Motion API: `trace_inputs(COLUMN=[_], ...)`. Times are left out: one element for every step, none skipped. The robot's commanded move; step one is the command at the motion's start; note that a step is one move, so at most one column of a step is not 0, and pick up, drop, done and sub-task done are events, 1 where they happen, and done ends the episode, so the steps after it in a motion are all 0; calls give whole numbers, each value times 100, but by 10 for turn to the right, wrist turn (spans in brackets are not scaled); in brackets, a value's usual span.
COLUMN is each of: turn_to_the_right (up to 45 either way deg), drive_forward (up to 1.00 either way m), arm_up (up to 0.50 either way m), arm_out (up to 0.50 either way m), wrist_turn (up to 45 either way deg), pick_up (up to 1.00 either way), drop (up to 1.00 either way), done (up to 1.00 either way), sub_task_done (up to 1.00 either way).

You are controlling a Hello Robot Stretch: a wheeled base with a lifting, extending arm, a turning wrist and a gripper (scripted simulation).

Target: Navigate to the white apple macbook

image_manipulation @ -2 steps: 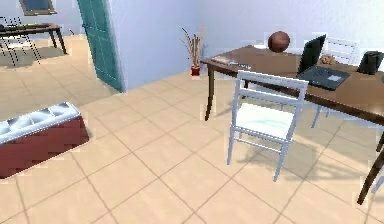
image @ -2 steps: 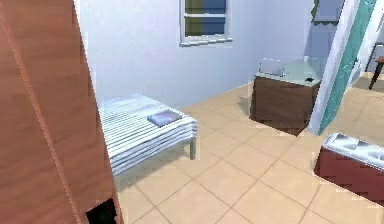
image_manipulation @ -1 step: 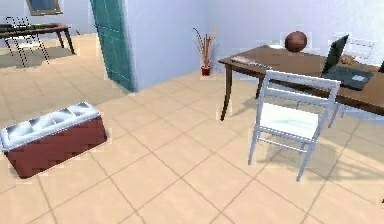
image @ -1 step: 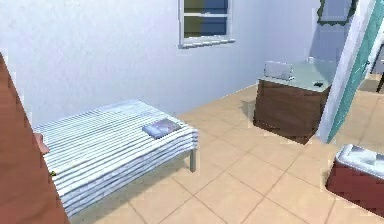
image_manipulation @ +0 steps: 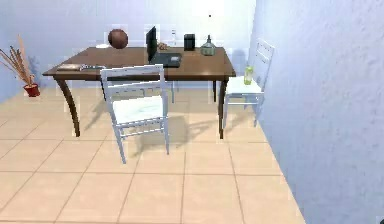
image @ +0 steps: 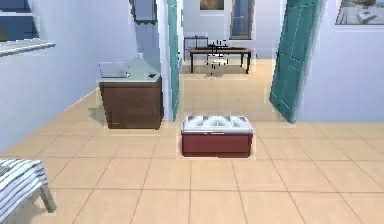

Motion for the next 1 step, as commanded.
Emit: trace_inputs(turn_to_the_right=[450], drive_forward=[0], arm_up=[0], arm_out=[0], wrist_turn=[0], pick_up=[0], drop=[0], done=[0], sub_task_done=[0])
